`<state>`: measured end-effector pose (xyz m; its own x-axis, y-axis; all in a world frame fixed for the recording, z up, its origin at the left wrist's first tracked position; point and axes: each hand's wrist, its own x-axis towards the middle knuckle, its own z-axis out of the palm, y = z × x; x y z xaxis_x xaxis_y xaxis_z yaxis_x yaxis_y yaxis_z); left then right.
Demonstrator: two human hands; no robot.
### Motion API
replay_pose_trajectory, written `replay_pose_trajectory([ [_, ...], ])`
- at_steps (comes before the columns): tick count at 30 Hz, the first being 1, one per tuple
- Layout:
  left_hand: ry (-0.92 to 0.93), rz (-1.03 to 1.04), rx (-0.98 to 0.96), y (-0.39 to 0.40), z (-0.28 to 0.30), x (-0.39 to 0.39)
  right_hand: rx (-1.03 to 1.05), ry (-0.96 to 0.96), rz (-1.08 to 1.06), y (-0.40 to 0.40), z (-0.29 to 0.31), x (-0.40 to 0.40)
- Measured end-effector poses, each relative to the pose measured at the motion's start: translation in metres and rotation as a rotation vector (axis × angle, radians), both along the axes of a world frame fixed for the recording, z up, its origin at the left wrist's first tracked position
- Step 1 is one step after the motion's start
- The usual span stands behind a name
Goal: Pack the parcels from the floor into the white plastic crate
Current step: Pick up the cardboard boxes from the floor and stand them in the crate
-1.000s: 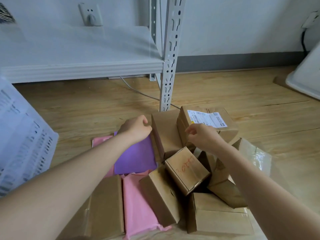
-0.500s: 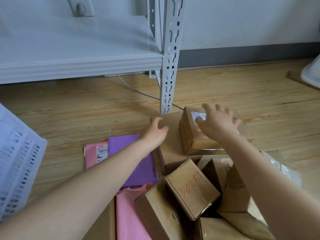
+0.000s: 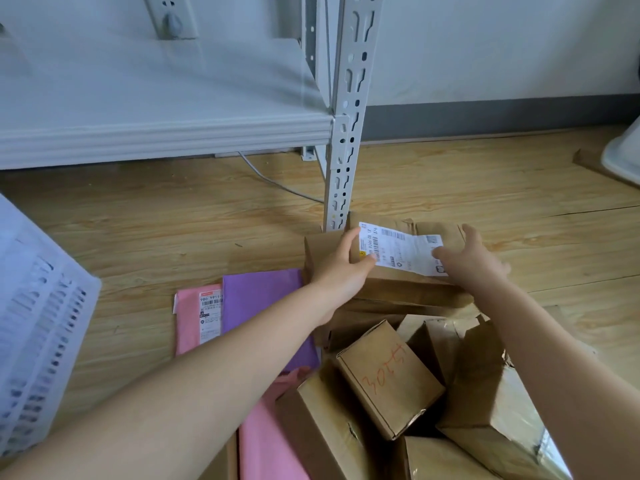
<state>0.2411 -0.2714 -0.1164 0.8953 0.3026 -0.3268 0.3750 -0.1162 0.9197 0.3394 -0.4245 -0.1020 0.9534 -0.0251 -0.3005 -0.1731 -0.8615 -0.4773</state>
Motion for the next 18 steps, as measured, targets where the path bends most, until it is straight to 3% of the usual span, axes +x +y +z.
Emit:
replay_pose_trajectory([
  [4,-0.111,0.116,0.109,0.028,0.019,-0.017,0.339,-0.138,-0.041,0.016,0.024,-0.024],
  [8,-0.167,0.184,0.168,0.063,0.046,-0.045,0.617,-0.107,0.030,0.042,0.050,-0.054],
  [18,-0.262,0.314,0.205,0.165,0.110,-0.147,0.872,-0.107,0.191,0.143,0.075,-0.146],
])
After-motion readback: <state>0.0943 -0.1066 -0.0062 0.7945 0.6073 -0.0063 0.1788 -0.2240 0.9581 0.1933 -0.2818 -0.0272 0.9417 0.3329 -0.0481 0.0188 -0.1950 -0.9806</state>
